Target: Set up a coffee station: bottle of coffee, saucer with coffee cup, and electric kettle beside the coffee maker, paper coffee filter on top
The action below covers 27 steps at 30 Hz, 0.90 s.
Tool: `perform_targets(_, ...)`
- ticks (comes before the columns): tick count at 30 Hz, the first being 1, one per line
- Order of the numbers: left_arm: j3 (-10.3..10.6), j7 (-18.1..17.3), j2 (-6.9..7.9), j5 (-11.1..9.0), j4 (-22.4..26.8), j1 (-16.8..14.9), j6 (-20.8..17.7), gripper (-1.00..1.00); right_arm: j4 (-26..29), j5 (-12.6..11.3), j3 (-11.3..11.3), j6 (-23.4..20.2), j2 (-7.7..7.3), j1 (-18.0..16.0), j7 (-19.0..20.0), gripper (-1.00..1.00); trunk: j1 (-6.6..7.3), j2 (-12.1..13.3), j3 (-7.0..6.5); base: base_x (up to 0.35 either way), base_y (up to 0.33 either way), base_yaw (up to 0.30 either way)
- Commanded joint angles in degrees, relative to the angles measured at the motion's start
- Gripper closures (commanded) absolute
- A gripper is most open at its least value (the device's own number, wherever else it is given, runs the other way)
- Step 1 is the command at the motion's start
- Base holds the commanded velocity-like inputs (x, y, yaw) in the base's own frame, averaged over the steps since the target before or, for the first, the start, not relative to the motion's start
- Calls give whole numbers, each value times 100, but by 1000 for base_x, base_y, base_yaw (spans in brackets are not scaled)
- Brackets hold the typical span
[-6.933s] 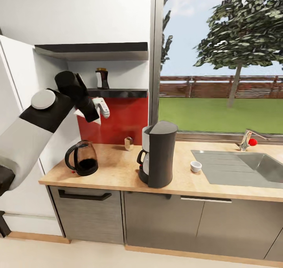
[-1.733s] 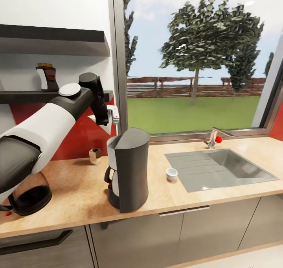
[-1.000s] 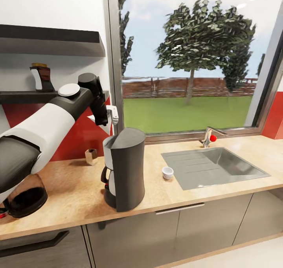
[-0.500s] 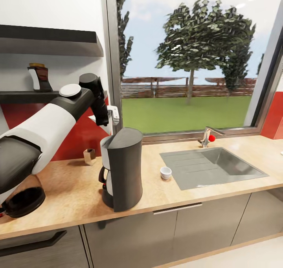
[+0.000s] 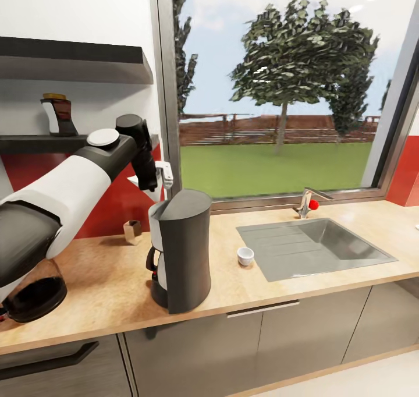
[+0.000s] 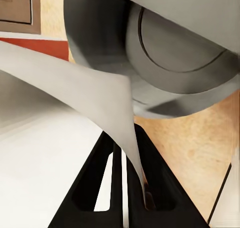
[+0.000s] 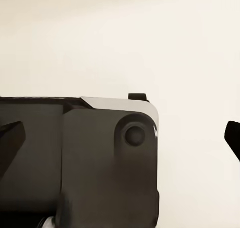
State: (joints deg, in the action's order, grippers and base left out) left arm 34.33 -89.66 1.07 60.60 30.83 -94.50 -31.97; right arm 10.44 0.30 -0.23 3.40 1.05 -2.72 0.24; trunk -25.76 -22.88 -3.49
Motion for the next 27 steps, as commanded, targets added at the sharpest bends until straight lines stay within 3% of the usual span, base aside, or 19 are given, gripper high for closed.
perform_targets(1,30,-34,7,12,-6,-1,-30,100,-7,4,-3,20,2,-2,2,-100,-2,-4,3,0,0,0)
perform_targets(27,22,-34,-64,5,-35,163,-30,100,-7,0,-3,20,10,-2,2,-100,-2,-4,3,0,0,0)
